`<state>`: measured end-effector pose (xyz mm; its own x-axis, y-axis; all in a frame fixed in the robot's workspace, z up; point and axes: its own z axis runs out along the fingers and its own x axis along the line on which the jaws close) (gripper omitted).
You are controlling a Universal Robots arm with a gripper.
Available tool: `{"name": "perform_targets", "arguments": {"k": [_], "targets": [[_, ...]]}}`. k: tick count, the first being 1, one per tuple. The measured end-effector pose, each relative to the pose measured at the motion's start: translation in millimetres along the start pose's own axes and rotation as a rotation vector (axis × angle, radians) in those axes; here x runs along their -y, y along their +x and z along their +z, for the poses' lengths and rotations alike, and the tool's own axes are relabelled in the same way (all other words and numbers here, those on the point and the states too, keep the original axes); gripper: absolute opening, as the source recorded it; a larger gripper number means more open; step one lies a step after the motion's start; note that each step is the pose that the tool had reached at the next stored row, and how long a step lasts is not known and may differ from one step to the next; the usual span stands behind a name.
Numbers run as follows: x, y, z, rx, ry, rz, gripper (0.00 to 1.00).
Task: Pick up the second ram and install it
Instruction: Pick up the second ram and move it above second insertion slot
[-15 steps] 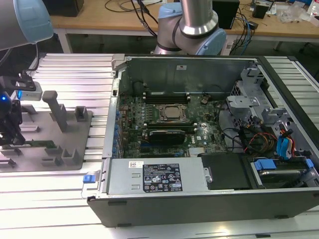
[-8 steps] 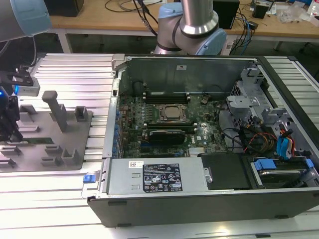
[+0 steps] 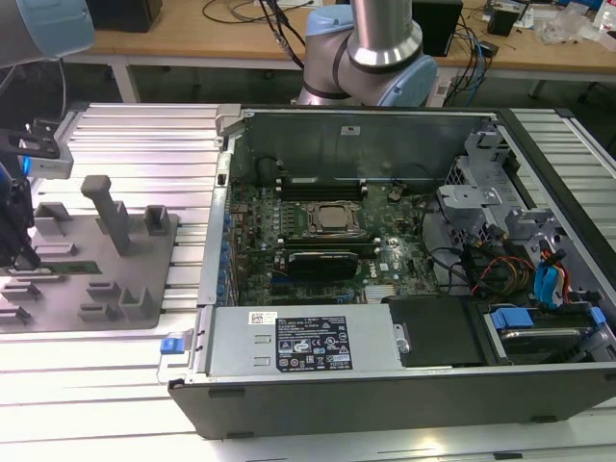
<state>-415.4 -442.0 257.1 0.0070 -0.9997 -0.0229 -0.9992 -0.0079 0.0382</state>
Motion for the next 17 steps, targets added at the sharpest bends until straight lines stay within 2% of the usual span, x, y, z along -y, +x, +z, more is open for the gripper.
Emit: {"name": "perform_targets", "arguments": {"k": [6, 12, 15, 17], "targets": [[-0.6, -0.3, -15.0, 0.0, 0.0, 0.0, 0.09], [-0.8, -0.5, -20.7, 0.003, 0.0, 0.0, 0.09], [-1.1, -0.6, -28.3, 0.003, 0.0, 0.0, 0.09], [-1.2, -0.7, -30.7, 0.0031, 0.0, 0.0, 0.09]]}}
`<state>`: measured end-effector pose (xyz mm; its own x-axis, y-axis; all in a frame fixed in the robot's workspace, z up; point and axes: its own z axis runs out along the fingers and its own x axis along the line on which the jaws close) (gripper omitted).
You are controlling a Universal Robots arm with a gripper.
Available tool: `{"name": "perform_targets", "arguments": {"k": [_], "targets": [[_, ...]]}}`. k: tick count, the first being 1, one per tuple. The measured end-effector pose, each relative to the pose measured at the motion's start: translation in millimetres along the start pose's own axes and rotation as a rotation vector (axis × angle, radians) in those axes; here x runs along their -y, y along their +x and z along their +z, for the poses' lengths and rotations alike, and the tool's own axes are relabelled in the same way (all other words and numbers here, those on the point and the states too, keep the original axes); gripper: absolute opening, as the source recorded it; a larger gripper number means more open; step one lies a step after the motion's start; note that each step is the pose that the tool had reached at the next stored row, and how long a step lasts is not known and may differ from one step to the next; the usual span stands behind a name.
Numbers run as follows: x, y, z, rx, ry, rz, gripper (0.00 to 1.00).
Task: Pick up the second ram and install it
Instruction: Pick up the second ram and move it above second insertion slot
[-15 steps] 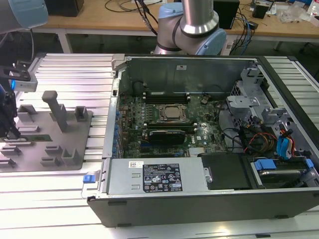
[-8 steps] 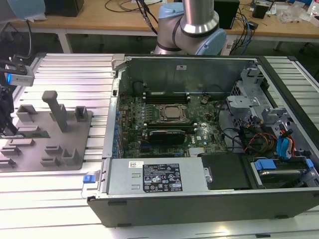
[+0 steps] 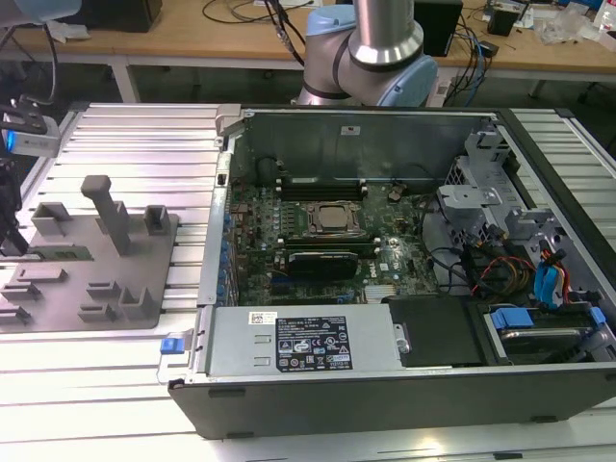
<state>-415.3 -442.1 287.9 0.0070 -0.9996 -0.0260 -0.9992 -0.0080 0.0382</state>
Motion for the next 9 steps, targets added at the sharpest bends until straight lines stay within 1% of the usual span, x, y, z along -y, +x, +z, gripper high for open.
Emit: {"name": "perform_targets", "arguments": {"k": [5, 9], "targets": [[-0.3, -0.2, -7.3, 0.0, 0.0001, 0.0, 0.09], [-0.6, -0.4, -16.5, -0.0001, 0.0001, 0.0, 0.09]]}}
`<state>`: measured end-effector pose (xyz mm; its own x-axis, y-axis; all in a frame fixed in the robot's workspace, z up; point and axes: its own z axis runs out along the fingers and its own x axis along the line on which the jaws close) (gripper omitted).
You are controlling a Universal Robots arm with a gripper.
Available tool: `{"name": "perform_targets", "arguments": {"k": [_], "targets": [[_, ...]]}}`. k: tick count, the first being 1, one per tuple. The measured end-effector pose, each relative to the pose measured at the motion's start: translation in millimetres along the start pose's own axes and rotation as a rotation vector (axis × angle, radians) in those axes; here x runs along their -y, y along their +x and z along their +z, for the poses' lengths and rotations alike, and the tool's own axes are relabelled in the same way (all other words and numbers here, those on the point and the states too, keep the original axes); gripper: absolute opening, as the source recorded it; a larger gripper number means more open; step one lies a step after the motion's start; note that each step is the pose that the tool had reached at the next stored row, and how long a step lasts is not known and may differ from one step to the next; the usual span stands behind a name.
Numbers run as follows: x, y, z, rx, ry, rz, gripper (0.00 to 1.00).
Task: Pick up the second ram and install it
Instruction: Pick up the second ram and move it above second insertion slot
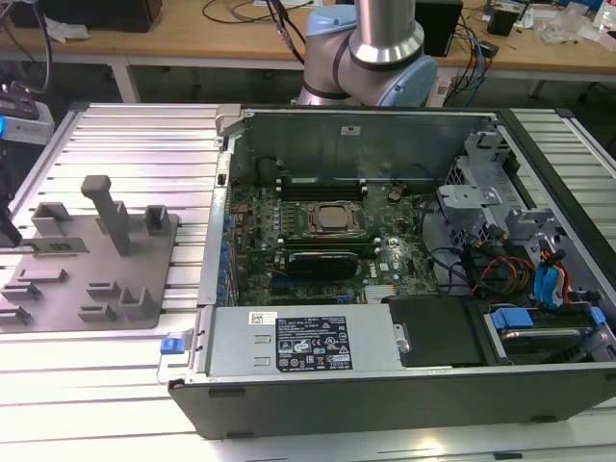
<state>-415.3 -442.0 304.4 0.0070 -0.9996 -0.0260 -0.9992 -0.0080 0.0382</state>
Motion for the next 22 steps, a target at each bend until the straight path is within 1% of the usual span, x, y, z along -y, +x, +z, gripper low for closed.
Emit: {"name": "perform_targets", "arguments": {"k": [2, 5, 7, 10, 14, 15, 16, 17, 19, 21, 22], "targets": [[-0.2, -0.1, -5.5, 0.0, 0.0, 0.0, 0.09], [-0.4, -0.3, -10.1, 0.0, 0.0, 0.0, 0.09], [-0.6, -0.4, -15.1, 0.0001, 0.0, 0.0, 0.09], [-0.9, -0.6, -24.8, 0.0, 0.0, 0.0, 0.09], [-1.3, -0.9, -34.8, 0.0001, 0.0, 0.0, 0.09], [-1.5, -1.0, -40.1, 0.0, 0.0, 0.0, 0.09], [-1.6, -1.1, -43.1, 0.0, 0.0, 0.0, 0.09], [-1.8, -1.3, -49.4, 0.0, 0.0, 0.0, 0.09], [-1.9, -1.4, -52.9, 0.0001, 0.0, 0.0, 0.09], [-2.1, -1.6, -59.6, 0.0001, 0.0, 0.0, 0.09], [-2.1, -1.6, -61.8, 0.0001, 0.0, 0.0, 0.09]]}}
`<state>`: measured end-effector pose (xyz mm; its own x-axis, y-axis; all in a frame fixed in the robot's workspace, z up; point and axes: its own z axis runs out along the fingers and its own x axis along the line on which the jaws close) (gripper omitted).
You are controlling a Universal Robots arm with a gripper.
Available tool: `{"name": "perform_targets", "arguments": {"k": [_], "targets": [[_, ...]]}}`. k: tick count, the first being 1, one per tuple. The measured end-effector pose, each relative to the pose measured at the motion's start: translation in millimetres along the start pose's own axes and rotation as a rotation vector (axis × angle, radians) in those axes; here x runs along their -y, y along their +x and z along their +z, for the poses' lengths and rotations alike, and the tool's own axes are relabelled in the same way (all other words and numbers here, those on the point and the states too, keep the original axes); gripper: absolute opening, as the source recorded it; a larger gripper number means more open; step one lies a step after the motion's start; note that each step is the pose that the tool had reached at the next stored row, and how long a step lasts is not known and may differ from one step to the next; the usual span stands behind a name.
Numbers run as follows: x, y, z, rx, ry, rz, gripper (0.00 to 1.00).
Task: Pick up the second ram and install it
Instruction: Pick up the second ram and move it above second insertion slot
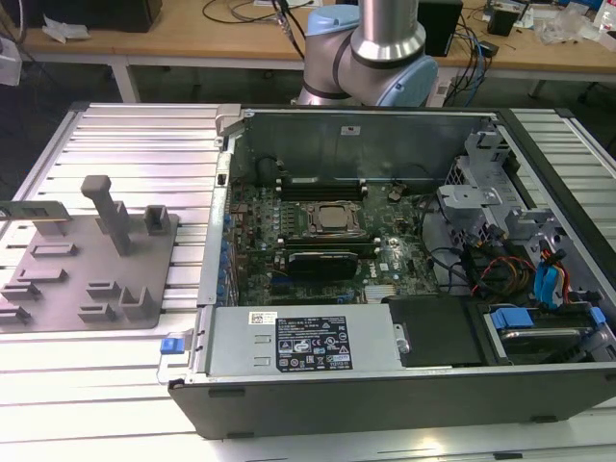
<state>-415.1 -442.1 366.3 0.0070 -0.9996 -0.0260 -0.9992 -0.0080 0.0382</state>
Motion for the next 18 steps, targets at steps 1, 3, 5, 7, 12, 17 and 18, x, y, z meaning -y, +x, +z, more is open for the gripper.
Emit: {"name": "perform_targets", "arguments": {"k": [1, 3, 5, 7, 12, 17, 18], "targets": [[-0.1, -0.1, -1.9, 0.0001, 0.0, 0.0, 0.09], [-0.3, -0.3, -10.4, 0.0002, 0.0, 0.0, 0.09], [-0.5, -0.5, -18.1, 0.0002, 0.0, 0.0, 0.09], [-0.7, -0.7, -27.5, 0.0002, 0.0, 0.0, 0.09], [-1.3, -1.1, -43.4, 0.0002, 0.0, 0.0, 0.09], [-2.1, -1.7, -65.9, 0.0002, 0.0, 0.0, 0.09], [-2.3, -1.8, -70.0, 0.0003, 0.0, 0.0, 0.09]]}}
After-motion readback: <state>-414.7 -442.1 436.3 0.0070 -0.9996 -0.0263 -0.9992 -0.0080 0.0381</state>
